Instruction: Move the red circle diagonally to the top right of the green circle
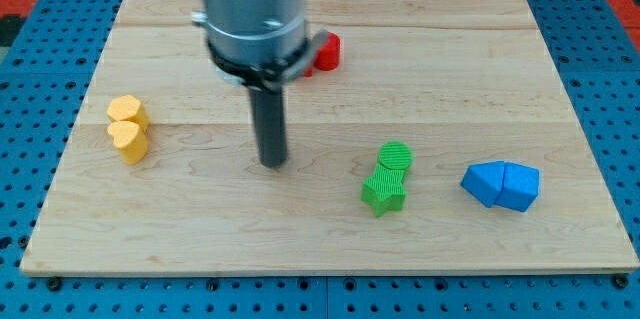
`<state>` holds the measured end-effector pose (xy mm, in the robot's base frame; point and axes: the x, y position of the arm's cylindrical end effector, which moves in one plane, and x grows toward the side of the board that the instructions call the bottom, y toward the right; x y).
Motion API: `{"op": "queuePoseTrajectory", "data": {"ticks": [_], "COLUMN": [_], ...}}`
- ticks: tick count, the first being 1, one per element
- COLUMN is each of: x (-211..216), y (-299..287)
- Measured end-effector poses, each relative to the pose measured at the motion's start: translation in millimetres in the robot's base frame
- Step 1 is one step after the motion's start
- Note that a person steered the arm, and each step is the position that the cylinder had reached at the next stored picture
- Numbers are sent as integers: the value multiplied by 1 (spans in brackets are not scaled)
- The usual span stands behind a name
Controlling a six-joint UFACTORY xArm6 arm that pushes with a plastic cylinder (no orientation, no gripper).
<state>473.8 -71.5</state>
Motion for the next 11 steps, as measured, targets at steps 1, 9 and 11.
{"op": "queuePoseTrajectory", "data": {"ticks": [1,9,11], "x": [-80,-75,-104], "y": [-48,120,60]}}
